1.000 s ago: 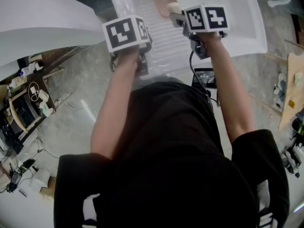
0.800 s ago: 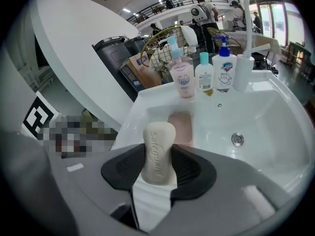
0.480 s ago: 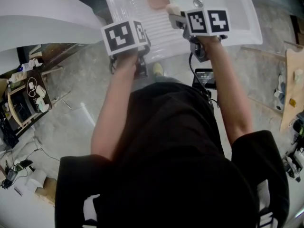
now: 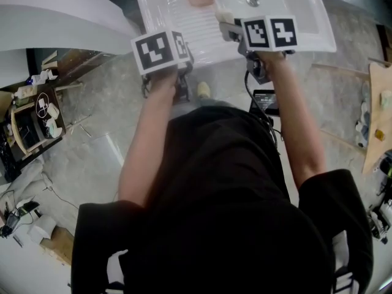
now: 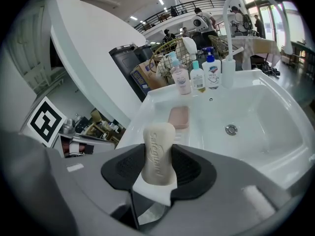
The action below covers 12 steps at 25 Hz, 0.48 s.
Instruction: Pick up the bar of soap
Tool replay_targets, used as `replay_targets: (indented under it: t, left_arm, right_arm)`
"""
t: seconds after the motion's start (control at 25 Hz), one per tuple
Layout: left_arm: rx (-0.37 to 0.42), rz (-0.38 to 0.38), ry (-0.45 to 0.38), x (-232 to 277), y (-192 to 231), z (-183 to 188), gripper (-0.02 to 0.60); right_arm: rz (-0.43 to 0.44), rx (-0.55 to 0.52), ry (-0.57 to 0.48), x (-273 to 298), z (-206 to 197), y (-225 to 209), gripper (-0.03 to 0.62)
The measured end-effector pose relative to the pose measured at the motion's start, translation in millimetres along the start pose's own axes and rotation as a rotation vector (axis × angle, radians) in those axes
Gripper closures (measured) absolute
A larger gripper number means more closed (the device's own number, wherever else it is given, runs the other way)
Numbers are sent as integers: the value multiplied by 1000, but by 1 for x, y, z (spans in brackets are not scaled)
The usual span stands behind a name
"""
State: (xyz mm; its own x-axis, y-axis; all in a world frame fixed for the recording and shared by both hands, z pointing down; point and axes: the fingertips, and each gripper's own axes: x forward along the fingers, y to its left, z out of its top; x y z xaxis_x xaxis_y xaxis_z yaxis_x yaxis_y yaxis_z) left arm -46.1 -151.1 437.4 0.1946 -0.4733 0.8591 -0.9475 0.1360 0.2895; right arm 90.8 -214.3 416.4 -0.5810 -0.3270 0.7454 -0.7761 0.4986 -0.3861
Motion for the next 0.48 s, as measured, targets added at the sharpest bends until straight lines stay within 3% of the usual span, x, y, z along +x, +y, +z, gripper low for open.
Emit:
replay_targets:
  t: [0.48]
  left_arm:
    - [13,3,-28,-13,0,-3,583]
  right_arm:
    - [2,-25,-28,-9,0,8,405]
